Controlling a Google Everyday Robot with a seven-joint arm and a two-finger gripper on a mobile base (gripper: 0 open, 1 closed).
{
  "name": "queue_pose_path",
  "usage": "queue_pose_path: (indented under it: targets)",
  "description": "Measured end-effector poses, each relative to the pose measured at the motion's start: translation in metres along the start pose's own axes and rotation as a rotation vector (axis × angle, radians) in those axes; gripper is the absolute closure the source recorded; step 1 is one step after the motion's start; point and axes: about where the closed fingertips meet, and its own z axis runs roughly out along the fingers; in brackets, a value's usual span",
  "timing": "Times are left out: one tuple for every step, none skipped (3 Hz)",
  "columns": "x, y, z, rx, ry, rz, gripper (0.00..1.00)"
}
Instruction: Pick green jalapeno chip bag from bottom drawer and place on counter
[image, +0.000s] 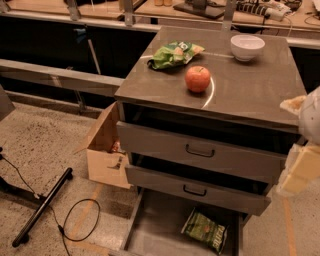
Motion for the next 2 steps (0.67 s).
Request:
queue_pose_path:
  targets:
    - [0.036,0.03,0.051,-0.021,-0.011,0.038,0.0]
    - [0.068,0.058,0.112,-0.066,0.013,0.055,0.0]
